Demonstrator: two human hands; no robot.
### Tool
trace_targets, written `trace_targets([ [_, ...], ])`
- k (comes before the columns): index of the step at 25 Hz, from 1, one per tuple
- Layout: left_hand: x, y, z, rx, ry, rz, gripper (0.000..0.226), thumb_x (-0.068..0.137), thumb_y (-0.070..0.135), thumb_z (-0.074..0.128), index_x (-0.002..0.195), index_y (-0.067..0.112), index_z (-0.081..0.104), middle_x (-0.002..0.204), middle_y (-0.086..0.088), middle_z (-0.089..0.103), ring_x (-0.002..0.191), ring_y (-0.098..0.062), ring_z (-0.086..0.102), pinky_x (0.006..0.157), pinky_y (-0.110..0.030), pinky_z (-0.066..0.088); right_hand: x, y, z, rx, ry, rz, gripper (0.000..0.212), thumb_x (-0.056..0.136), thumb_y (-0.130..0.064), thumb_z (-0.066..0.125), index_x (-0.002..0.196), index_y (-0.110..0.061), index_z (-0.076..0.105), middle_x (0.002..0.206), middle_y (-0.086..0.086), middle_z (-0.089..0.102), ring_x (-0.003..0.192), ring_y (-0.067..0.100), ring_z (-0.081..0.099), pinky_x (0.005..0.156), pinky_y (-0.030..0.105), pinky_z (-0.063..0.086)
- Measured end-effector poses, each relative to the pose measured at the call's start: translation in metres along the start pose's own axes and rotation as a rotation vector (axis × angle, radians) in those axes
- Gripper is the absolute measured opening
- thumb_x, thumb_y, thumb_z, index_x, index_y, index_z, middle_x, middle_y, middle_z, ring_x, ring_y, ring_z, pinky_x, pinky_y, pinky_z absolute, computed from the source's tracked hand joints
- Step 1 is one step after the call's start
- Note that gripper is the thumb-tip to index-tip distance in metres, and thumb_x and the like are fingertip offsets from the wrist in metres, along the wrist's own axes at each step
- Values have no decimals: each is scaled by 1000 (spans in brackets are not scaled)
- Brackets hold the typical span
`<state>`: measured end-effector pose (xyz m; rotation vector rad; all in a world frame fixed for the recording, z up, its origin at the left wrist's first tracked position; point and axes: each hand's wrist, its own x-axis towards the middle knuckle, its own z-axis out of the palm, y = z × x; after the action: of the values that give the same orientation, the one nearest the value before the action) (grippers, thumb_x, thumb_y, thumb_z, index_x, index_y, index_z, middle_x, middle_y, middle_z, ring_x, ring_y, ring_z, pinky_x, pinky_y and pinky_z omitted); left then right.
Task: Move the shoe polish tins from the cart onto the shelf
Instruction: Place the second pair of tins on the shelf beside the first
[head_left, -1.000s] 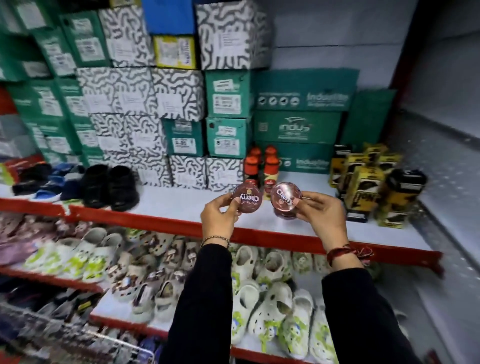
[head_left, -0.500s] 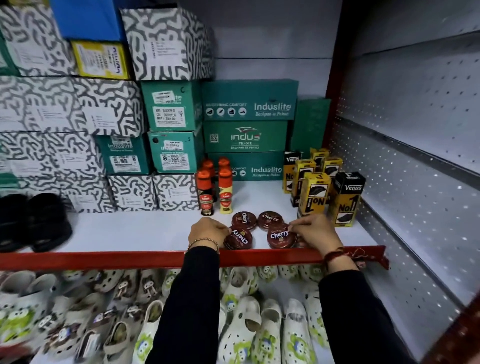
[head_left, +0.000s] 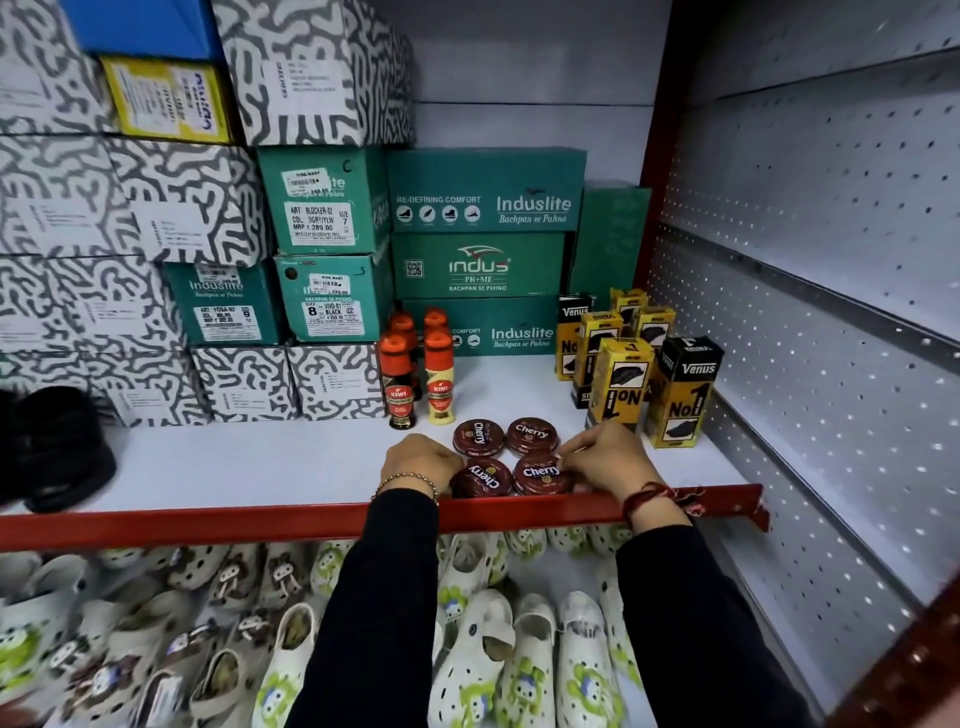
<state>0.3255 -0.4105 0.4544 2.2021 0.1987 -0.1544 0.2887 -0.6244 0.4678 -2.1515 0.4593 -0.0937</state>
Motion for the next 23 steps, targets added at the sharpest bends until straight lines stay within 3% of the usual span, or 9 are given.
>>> trace_targets([
  [1, -1, 0, -2, 19, 29, 17, 24, 86, 24, 73, 104, 10, 80, 105, -12, 79, 101, -30, 74, 100, -33, 55, 0, -1, -1, -23, 16, -34, 6, 83, -15, 71, 87, -18, 72, 104, 10, 74, 96, 30, 72, 89, 40, 59],
  [3, -3, 1, -5, 156, 133, 128, 29, 90, 22, 67, 117, 15, 74, 121, -10, 73, 116, -29, 67, 103, -32, 50, 1, -5, -4, -87, 39, -156, 36, 90, -15, 58, 127, -15, 60, 129, 11, 65, 120, 28, 61, 104, 36, 48],
  [5, -2, 2, -3, 206, 123, 310, 39, 94, 16, 60, 133, 18, 64, 140, -8, 62, 131, -28, 58, 111, -33, 43, 1, -11, -3, -163, -43, -301, 52, 94, -6, 48, 145, -13, 43, 149, 9, 49, 138, 26, 45, 114, 32, 35],
  [7, 0, 5, 3, 256, -34, 425, 47, 96, 7, 52, 142, 17, 55, 153, -7, 50, 141, -26, 48, 118, -29, 34, -1, -16, 5, -241, -172, -357, 58, 91, 0, 44, 148, -12, 39, 157, 8, 38, 145, 23, 35, 119, 27, 26],
  [10, 3, 4, 15, 327, -152, 456, 53, 92, 5, 48, 143, 20, 55, 150, -8, 54, 139, -25, 51, 120, -31, 37, -4, -17, 17, -302, -258, -336, 62, 84, 4, 43, 144, -13, 45, 153, 11, 44, 143, 27, 39, 121, 37, 29],
  [13, 8, -2, 19, 324, -140, 466, 54, 88, 10, 50, 140, 24, 58, 146, -5, 58, 136, -23, 54, 117, -36, 41, -3, -15, 20, -343, -263, -336, 64, 82, 3, 45, 144, -16, 46, 154, 12, 42, 147, 29, 33, 125, 45, 14],
  [16, 8, -3, 20, 324, -112, 495, 50, 89, 10, 52, 137, 24, 61, 142, -8, 61, 132, -25, 58, 114, -37, 44, -2, -15, 18, -371, -254, -331, 65, 84, 1, 46, 146, -17, 44, 157, 8, 39, 149, 25, 28, 126, 46, 1],
  [20, 6, -3, 21, 330, -79, 528, 47, 91, 10, 54, 136, 22, 62, 142, -8, 61, 133, -25, 57, 115, -36, 43, -3, -13, 18, -319, -262, -354, 64, 83, 2, 47, 145, -16, 44, 155, 9, 41, 147, 25, 32, 125, 46, 13],
  [23, 6, -3, 23, 313, -66, 545, 45, 92, 10, 55, 136, 19, 63, 143, -7, 61, 135, -24, 55, 117, -35, 42, -3, -13, 17, -311, -277, -359, 65, 83, 0, 48, 146, -16, 42, 155, 9, 41, 147, 24, 32, 125, 45, 13],
])
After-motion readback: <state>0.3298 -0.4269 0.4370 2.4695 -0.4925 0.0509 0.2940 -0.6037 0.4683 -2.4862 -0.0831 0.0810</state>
